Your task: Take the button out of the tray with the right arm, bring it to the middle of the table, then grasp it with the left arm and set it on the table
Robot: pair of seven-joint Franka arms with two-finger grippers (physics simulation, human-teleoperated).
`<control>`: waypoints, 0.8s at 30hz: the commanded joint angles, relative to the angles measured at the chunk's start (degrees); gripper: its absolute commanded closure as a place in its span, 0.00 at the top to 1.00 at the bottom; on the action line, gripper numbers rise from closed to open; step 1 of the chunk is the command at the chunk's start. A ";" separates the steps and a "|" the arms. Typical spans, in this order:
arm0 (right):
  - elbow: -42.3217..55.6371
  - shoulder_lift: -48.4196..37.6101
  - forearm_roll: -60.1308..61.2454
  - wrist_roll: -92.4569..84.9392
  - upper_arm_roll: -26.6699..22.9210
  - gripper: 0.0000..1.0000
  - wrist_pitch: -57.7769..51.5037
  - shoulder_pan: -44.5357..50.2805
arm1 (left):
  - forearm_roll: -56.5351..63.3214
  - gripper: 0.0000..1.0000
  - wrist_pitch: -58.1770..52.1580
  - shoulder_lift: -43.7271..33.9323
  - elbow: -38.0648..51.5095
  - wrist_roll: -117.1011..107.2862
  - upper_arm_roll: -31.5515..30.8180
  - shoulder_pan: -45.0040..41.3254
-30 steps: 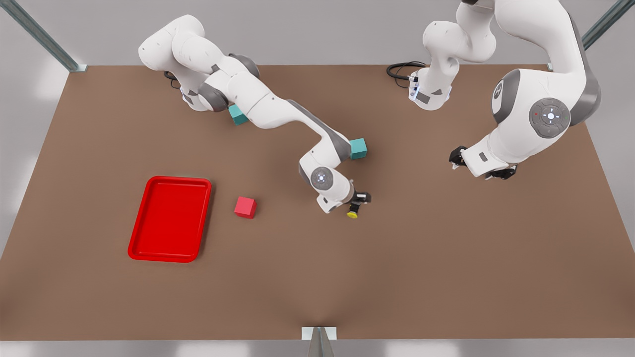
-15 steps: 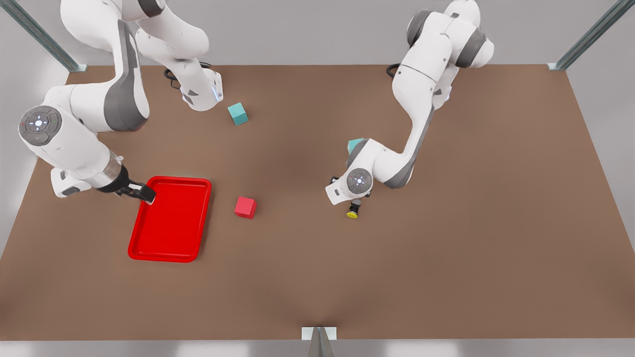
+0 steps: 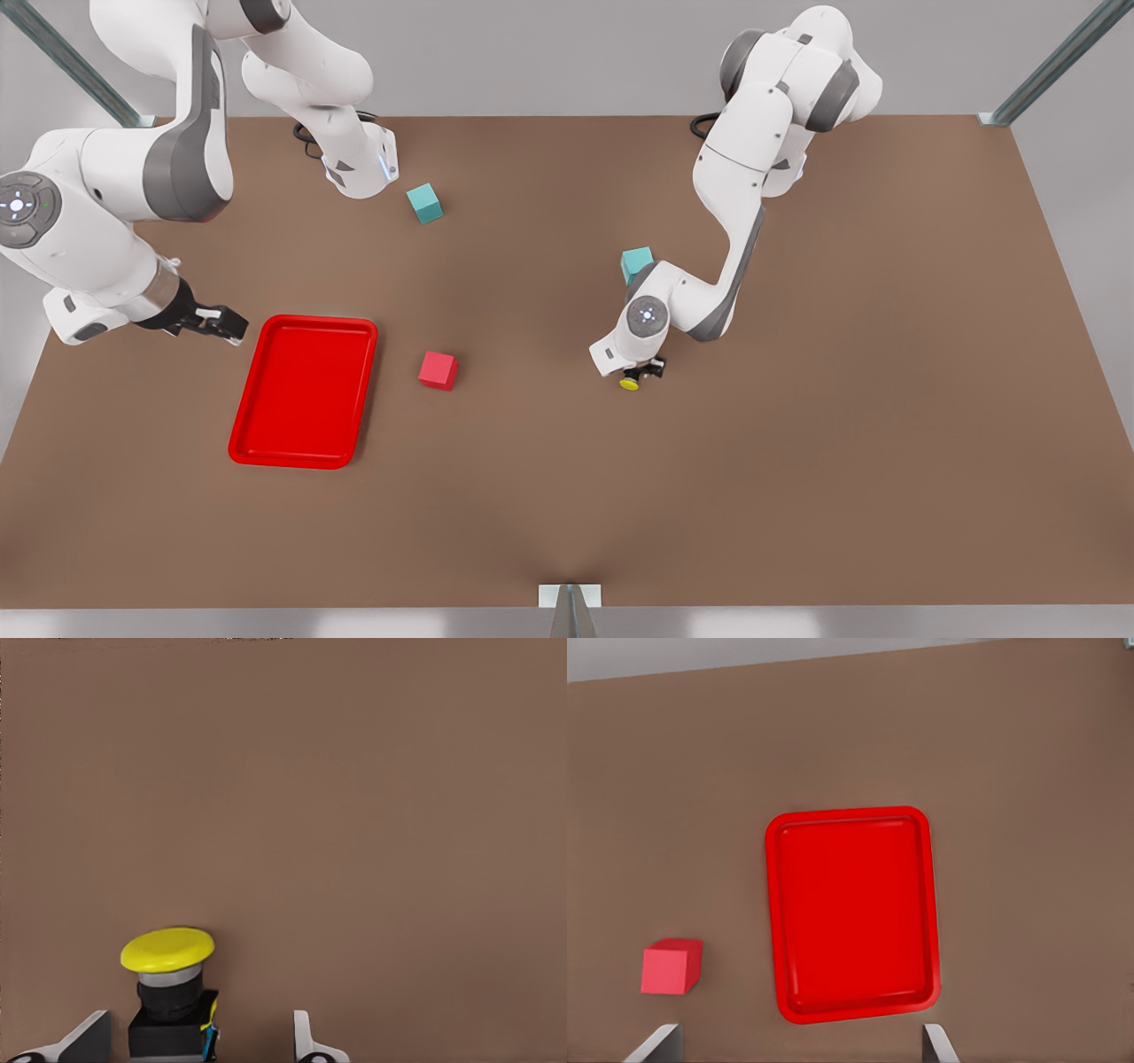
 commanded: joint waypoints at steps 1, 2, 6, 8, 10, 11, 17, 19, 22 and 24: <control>0.06 -0.06 -0.01 -7.94 0.01 1.00 -0.54 0.06 | 1.47 1.00 0.62 0.05 -0.08 4.03 0.00 0.18; -0.03 -0.06 0.08 -7.85 0.01 1.00 -0.53 0.14 | 1.47 1.00 0.62 0.49 -0.26 4.03 0.00 0.53; -0.03 0.03 0.08 -7.85 0.01 1.00 -0.62 0.23 | 1.47 1.00 0.62 0.67 -0.43 4.64 -0.09 1.06; -0.03 0.12 0.08 -7.77 0.01 1.00 -0.62 0.23 | 1.47 1.00 0.71 0.93 -0.34 4.73 -0.09 1.06; -0.03 0.12 -0.01 -7.85 0.01 1.00 -0.53 0.23 | 1.47 0.95 0.71 0.93 -0.34 4.64 -0.09 1.06; -0.03 0.12 -0.01 -7.94 0.10 1.00 -0.53 0.14 | 1.38 0.86 0.71 0.93 -0.34 4.64 -0.17 1.06; -0.03 0.12 -0.01 -7.85 0.10 1.00 -0.53 0.23 | 1.29 0.60 -0.08 0.93 -0.17 4.55 -0.35 1.15; -0.03 0.12 -0.01 -7.85 0.01 1.00 -0.53 0.23 | 1.21 0.55 -1.49 0.93 0.36 4.55 -0.35 1.15; -0.03 0.12 -0.01 -7.77 0.10 1.00 -0.53 0.23 | 1.12 0.48 -3.77 0.93 1.41 4.47 -0.35 1.15; -0.03 0.29 -0.10 -7.77 0.01 1.00 -0.53 0.32 | 1.12 0.48 -4.39 0.93 1.68 4.47 -0.35 1.15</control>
